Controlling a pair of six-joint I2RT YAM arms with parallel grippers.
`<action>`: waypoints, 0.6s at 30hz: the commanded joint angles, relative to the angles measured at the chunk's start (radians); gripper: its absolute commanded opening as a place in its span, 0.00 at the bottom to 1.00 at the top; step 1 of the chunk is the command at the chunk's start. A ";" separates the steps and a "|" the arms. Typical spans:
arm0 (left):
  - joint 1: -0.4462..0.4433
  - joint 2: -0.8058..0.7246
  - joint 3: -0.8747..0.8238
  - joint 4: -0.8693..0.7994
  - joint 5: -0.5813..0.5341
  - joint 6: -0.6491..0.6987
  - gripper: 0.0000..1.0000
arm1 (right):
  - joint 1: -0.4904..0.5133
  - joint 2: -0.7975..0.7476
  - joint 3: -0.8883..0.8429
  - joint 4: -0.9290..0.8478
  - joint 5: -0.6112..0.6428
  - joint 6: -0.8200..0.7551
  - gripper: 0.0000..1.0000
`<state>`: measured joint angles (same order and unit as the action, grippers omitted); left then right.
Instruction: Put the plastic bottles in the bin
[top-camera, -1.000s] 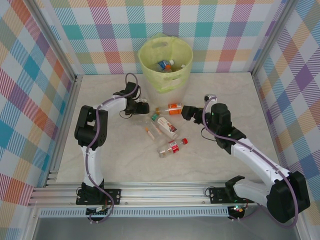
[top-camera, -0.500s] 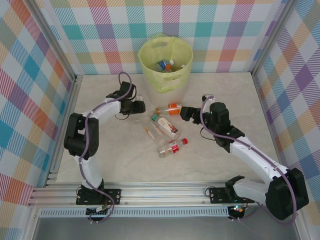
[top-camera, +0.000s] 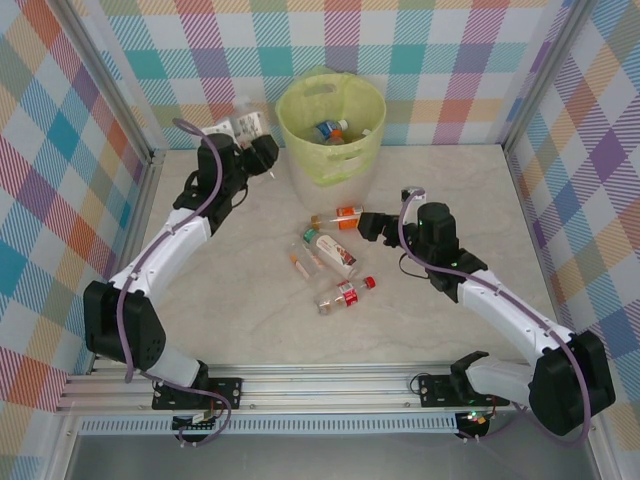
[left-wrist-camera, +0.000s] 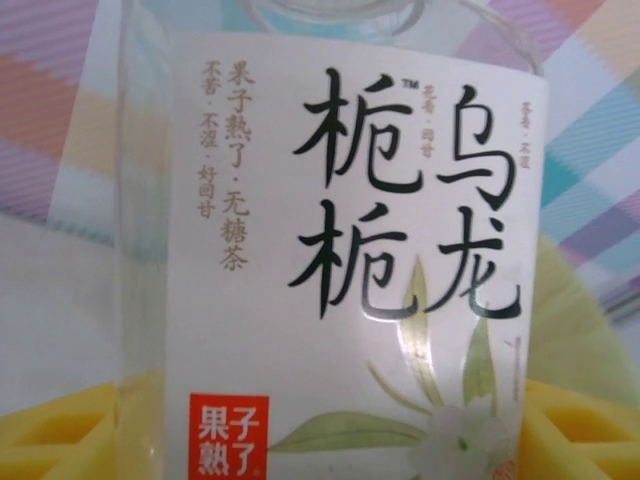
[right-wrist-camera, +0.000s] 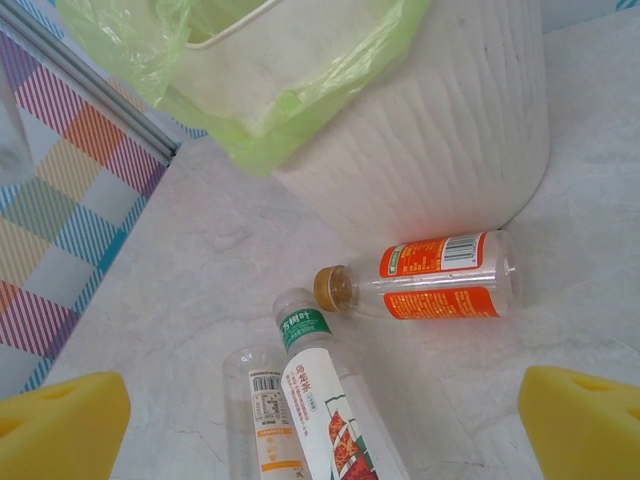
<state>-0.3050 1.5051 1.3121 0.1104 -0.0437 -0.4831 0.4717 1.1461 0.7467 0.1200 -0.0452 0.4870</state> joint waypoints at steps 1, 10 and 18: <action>-0.003 -0.001 -0.010 0.268 -0.046 -0.010 0.70 | 0.005 0.001 0.038 0.033 -0.021 0.008 1.00; -0.015 0.139 0.161 0.372 -0.013 0.096 0.68 | 0.004 -0.014 0.030 0.034 -0.013 0.011 1.00; -0.032 0.255 0.363 0.277 0.076 0.166 0.68 | 0.004 0.009 0.036 0.054 -0.026 0.030 1.00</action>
<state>-0.3214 1.7416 1.5986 0.3935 -0.0139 -0.3740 0.4717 1.1477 0.7483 0.1379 -0.0505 0.5045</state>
